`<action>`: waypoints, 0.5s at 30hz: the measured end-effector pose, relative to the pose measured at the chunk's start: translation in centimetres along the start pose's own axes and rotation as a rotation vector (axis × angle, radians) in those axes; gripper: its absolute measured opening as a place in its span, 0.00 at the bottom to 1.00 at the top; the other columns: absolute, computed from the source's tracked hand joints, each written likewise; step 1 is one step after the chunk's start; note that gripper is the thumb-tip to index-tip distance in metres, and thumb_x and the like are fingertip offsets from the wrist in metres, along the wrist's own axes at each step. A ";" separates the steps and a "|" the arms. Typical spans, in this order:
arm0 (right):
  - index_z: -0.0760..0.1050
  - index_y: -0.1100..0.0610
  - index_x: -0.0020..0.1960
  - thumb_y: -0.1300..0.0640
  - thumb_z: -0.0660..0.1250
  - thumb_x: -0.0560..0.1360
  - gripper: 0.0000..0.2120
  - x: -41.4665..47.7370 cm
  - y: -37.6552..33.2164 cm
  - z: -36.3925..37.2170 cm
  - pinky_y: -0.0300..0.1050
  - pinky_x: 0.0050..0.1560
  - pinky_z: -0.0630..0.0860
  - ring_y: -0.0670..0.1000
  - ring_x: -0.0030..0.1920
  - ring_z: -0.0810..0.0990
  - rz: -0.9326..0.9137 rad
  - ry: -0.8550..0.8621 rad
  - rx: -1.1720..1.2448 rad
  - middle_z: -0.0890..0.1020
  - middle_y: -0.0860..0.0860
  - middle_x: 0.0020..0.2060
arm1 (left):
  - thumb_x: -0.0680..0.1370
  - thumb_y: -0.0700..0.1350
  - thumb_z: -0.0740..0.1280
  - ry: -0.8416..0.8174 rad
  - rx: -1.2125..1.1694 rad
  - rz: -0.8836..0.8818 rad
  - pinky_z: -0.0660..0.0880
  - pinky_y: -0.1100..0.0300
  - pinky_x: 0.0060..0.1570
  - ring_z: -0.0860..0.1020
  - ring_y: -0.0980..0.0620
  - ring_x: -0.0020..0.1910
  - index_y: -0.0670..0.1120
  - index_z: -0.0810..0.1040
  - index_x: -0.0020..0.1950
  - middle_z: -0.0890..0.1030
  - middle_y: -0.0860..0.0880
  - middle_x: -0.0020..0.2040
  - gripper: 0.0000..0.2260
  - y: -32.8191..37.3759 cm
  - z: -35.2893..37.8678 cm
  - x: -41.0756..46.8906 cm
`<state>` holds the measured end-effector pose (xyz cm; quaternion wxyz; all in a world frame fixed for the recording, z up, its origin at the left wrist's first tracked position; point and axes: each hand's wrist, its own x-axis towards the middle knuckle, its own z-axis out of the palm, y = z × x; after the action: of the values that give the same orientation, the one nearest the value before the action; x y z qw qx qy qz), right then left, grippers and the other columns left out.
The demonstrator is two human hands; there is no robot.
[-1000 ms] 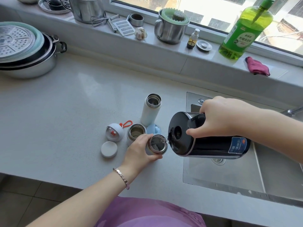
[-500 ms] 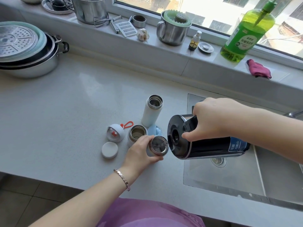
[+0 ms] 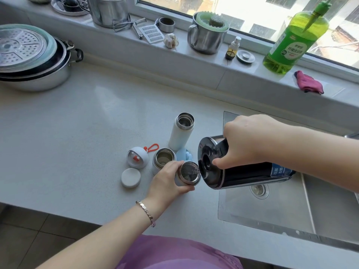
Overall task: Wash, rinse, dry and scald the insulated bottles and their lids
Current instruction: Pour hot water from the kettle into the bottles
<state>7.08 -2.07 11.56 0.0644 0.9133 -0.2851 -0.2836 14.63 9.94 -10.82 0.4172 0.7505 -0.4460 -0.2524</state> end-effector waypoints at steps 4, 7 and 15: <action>0.63 0.54 0.32 0.35 0.64 0.66 0.23 0.0 0.1 0.1 0.39 0.28 0.62 0.48 0.29 0.67 0.002 0.018 0.017 0.70 0.49 0.31 | 0.61 0.48 0.80 0.000 0.006 -0.007 0.65 0.70 0.59 0.74 0.55 0.59 0.46 0.76 0.62 0.77 0.52 0.59 0.31 0.0 0.1 0.0; 0.67 0.55 0.34 0.33 0.63 0.65 0.24 -0.2 0.9 0.6 0.40 0.29 0.64 0.48 0.30 0.69 0.051 0.033 0.077 0.72 0.50 0.32 | 0.61 0.47 0.80 0.001 0.008 -0.010 0.64 0.72 0.58 0.73 0.55 0.59 0.46 0.76 0.62 0.77 0.52 0.59 0.31 0.1 0.1 0.0; 0.70 0.60 0.29 0.38 0.70 0.62 0.25 -1.3 6.0 7.6 0.41 0.28 0.64 0.48 0.25 0.67 0.161 0.089 0.623 0.69 0.47 0.21 | 0.62 0.47 0.79 -0.022 0.041 -0.026 0.64 0.72 0.56 0.71 0.59 0.57 0.46 0.75 0.62 0.75 0.55 0.56 0.30 0.4 -0.1 0.1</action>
<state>-0.92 -6.03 7.58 -0.1839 0.8750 -0.4264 -0.1367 14.56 9.80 -10.40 0.3933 0.7619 -0.4459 -0.2569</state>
